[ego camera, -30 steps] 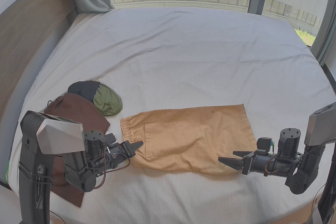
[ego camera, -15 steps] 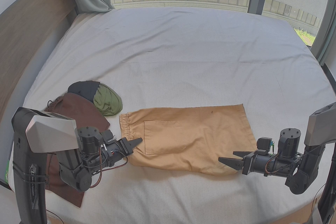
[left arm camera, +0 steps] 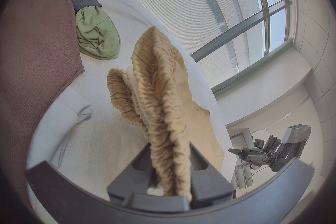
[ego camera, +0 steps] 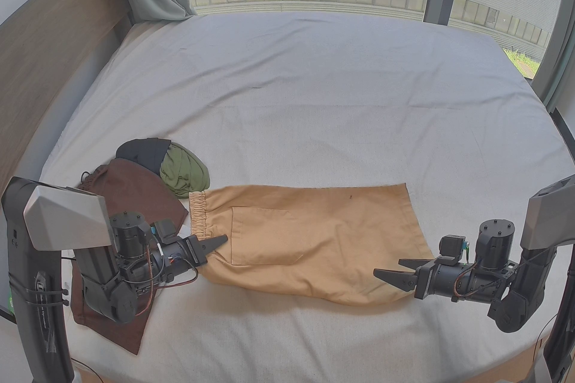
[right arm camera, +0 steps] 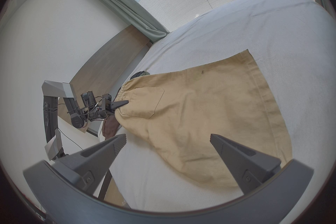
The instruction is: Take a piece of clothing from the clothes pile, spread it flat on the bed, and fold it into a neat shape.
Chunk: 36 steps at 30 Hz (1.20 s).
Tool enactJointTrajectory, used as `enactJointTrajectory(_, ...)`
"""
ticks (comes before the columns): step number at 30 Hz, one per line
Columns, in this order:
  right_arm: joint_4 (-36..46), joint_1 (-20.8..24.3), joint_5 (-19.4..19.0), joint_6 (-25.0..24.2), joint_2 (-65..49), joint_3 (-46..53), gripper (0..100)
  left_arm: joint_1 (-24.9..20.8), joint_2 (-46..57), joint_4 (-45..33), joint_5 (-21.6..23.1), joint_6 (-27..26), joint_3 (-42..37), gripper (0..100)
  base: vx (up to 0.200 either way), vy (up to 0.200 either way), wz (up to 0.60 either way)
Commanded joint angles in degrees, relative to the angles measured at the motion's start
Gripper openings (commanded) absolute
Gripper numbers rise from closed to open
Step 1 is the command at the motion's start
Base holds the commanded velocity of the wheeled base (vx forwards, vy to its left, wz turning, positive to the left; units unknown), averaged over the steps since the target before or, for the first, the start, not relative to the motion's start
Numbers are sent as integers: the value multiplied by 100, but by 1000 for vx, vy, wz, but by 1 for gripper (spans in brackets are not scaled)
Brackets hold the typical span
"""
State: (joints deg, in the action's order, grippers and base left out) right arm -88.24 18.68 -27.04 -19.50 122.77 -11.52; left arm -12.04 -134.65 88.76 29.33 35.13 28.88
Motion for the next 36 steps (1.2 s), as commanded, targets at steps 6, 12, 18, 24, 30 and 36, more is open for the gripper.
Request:
enactJointTrajectory(6, -1, 4, -3, -1, 1, 1, 100, 53, 79, 1, -6, -15, -32, 0, 0, 0, 0)
enactJointTrajectory(12, -1, 13, -3, -1, 1, 36, 100, 185, 281, 1, 99, -77, -304, 0, 0, 0, 0)
enactJointTrajectory(18, -1, 22, -3, 8, 1, 36, 100, 475, 404, -8, 495, -297, -515, 0, 0, 0, 0)
enactJointTrajectory(24, -1, 22, -3, -1, 1, 27, 100, 695, 439, -8, 574, -631, -682, 0, 0, 0, 0)
enactJointTrajectory(30, -1, 22, 6, 8, 1, 27, 100, 835, 509, -17, 591, -674, -691, 0, 0, 0, 0)
enactJointTrajectory(36, -1, 22, 6, 8, 1, 27, 100, 941, 624, -17, 653, -674, -805, 0, 0, 0, 0)
